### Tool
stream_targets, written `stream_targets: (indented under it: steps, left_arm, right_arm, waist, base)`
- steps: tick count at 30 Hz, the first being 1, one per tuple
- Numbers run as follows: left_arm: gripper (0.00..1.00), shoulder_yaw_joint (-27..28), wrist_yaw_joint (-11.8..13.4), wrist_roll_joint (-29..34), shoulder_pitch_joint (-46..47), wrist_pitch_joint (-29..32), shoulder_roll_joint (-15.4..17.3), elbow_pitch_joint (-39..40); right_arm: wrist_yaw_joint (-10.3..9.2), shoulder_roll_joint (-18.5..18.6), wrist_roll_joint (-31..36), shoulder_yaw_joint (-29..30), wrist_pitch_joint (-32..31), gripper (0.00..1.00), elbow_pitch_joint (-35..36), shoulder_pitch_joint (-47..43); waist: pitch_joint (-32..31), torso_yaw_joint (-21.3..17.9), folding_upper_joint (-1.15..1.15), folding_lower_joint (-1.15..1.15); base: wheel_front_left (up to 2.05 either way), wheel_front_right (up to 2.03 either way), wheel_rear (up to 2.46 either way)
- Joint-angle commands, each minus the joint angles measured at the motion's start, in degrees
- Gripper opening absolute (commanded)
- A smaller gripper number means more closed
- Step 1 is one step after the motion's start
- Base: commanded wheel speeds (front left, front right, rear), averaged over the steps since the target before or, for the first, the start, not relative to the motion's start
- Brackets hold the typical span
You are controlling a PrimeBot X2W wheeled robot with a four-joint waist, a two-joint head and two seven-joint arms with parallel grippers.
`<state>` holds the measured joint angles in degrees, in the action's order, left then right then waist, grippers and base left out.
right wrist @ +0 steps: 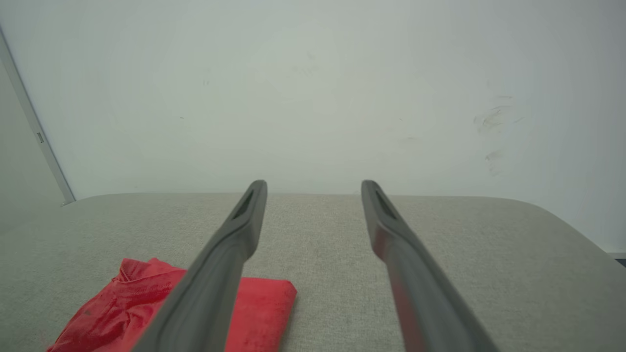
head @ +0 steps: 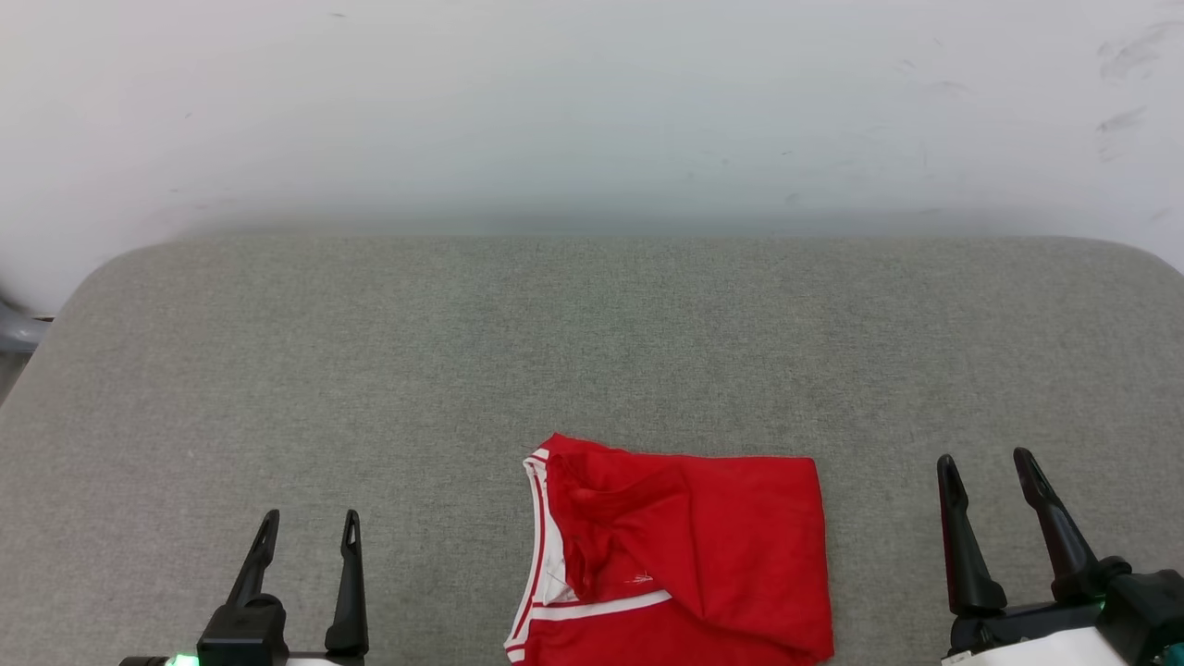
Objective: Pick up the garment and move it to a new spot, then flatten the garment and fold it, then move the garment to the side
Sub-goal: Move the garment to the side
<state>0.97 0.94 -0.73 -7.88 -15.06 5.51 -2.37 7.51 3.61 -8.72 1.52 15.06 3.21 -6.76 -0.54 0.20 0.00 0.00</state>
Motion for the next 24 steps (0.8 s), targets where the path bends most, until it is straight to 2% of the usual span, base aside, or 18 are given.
stream_targets:
  steps: [1,9,14,18,24]
  left_arm:
    - [1.00,0.03,-0.06,0.02,-0.47,-0.15,0.31,0.02]
    - [1.00,-0.06,0.11,-0.07,-0.05,-0.15,0.53,-0.24]
    - [1.00,-0.23,-0.22,-0.25,0.53,-0.15,0.73,-0.39]
    - [1.00,-0.42,-0.29,-0.29,1.36,-0.15,0.86,-0.41]
    - [1.00,-0.48,-0.29,-0.47,2.46,-0.15,0.91,-0.29]
  right_arm:
    - [-0.05,-0.31,0.28,0.15,0.13,1.00,0.37,-0.65]
    - [-0.05,-0.46,1.76,-0.03,0.12,1.00,0.15,0.12]
    - [-0.05,4.14,0.69,-1.04,-2.20,1.00,-0.69,5.99]
    - [-0.05,8.40,-1.05,-3.19,-8.96,1.00,-0.41,12.34]
    - [-0.05,14.25,-5.61,-9.99,-24.94,1.00,-1.06,20.77]
  waist:
    - [-0.03,0.08,0.00,0.00]
    - [0.02,0.45,0.00,0.00]
    - [0.55,0.97,0.00,0.00]
    - [1.27,1.83,0.00,0.00]
    - [3.16,2.76,0.00,0.00]
  base:
    - [0.00,0.00,0.00]
    - [0.00,0.00,0.00]
    - [0.00,0.00,0.00]
    - [0.00,0.00,0.00]
    - [0.00,0.00,0.00]
